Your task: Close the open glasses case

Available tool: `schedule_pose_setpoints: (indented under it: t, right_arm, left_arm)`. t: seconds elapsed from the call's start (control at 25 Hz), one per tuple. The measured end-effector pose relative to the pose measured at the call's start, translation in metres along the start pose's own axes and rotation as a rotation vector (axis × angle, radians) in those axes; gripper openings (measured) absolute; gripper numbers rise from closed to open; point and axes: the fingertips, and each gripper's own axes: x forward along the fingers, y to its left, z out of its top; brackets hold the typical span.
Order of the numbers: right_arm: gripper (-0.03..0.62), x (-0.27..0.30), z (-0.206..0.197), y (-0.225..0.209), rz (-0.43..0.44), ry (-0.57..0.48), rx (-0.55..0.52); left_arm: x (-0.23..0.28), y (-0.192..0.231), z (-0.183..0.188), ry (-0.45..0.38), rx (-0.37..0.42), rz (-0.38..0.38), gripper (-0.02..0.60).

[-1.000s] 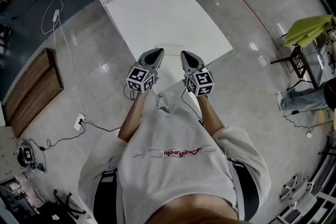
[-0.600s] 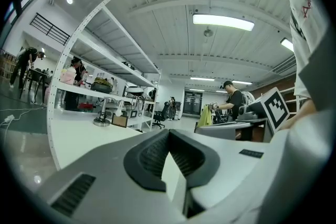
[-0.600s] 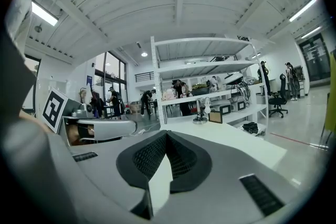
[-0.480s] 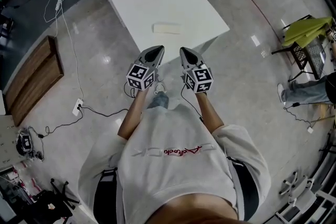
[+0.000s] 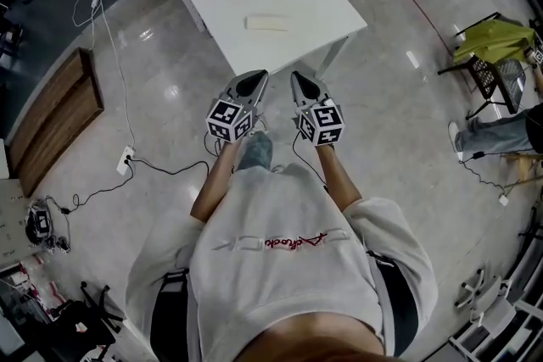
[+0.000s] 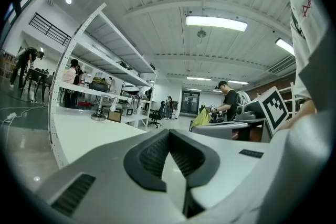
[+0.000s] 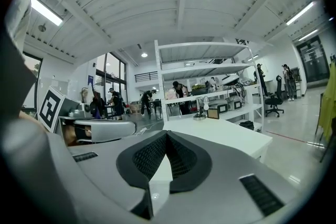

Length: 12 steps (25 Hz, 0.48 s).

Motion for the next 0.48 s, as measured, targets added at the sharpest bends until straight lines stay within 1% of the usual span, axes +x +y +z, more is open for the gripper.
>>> schedule_pose_setpoints:
  t: [0.32, 0.48]
  right_arm:
    - [0.017, -0.019, -0.003, 0.013, 0.001, -0.005, -0.016]
    - [0.017, -0.02, 0.001, 0.02, 0.007, -0.013, -0.037]
  left_arm:
    - [-0.015, -0.019, -0.001, -0.019, 0.008, -0.007, 0.026]
    - [-0.02, -0.022, 0.005, -0.038, 0.017, -0.009, 0.026]
